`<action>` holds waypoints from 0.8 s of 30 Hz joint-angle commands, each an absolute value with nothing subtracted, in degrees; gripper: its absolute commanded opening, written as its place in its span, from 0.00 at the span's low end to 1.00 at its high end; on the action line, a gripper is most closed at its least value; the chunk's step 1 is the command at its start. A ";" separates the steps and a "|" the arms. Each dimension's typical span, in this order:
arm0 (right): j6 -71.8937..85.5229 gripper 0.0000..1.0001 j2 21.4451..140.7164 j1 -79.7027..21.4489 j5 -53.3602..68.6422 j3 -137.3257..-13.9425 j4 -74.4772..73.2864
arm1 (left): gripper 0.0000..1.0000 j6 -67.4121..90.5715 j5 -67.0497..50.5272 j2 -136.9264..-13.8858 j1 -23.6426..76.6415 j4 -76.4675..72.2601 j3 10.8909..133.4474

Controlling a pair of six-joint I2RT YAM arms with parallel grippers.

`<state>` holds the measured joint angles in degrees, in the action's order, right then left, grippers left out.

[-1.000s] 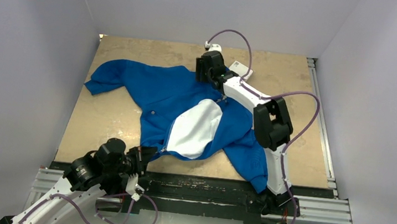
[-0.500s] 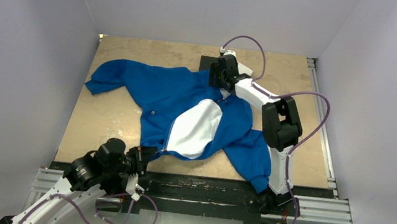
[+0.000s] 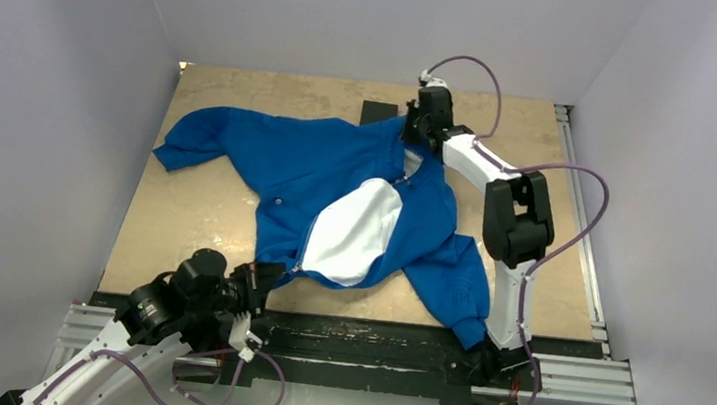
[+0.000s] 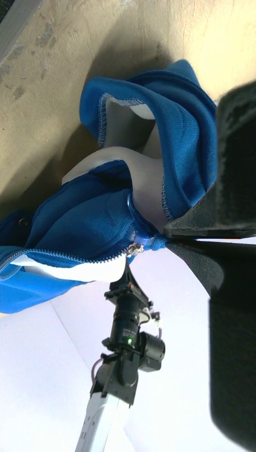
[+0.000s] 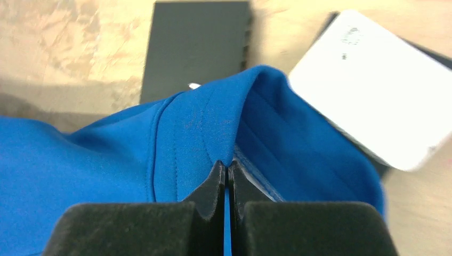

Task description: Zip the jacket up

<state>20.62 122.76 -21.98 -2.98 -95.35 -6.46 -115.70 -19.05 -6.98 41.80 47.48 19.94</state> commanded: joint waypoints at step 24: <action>20.11 0.74 83.55 -27.37 1.35 -68.95 -10.08 | 0.00 -118.66 -24.62 -13.28 41.51 24.85 9.21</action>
